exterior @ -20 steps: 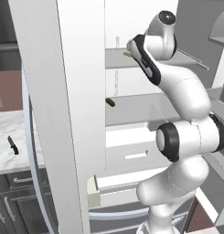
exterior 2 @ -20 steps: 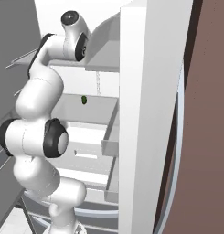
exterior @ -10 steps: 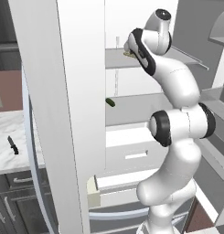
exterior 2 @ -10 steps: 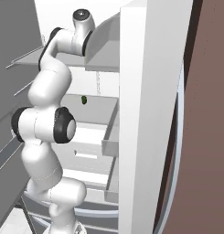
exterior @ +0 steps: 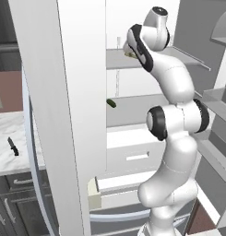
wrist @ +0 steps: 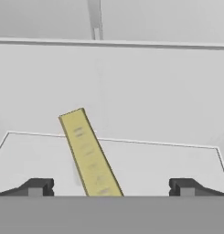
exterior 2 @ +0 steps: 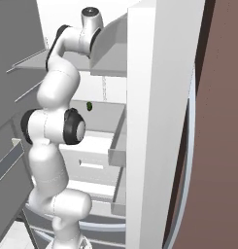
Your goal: Retrieve the butter from the fridge and place it on a plate on the dining table. Then retrieve the butter knife by the fridge and place it near the plate.
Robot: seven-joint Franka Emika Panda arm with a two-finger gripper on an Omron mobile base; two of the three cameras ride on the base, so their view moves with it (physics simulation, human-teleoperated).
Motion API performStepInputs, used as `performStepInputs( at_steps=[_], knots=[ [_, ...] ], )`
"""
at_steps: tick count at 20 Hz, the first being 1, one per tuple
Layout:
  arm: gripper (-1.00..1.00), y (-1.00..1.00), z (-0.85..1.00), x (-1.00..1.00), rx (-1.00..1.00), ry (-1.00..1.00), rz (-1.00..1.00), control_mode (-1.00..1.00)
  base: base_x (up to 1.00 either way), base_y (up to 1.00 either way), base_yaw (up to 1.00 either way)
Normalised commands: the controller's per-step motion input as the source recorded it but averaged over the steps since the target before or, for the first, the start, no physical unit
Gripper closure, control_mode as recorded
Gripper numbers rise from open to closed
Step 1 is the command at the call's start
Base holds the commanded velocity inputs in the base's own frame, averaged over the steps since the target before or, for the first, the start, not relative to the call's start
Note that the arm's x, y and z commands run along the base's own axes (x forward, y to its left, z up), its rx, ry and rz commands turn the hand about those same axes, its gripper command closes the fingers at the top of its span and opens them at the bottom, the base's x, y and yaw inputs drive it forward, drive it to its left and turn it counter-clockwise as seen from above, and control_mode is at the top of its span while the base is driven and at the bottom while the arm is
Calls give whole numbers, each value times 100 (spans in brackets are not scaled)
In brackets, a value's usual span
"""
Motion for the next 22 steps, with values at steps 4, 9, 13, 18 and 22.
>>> performStepInputs(
  at_steps=[4, 9, 13, 18, 22],
  knots=[
    [-100, 12, -19, 23, 0, 9, 0, -100, 0, 0, 0],
    [-100, 7, -19, 19, 0, 6, 0, -100, 0, 0, 0],
    [100, 8, -20, 10, 0, 6, 1, -100, 0, 0, 0],
    [100, 8, -21, 10, 0, 5, 1, -100, 0, 0, 0],
    [100, 3, -16, 0, 0, 0, 2, -100, 0, 0, 0]
  ],
)
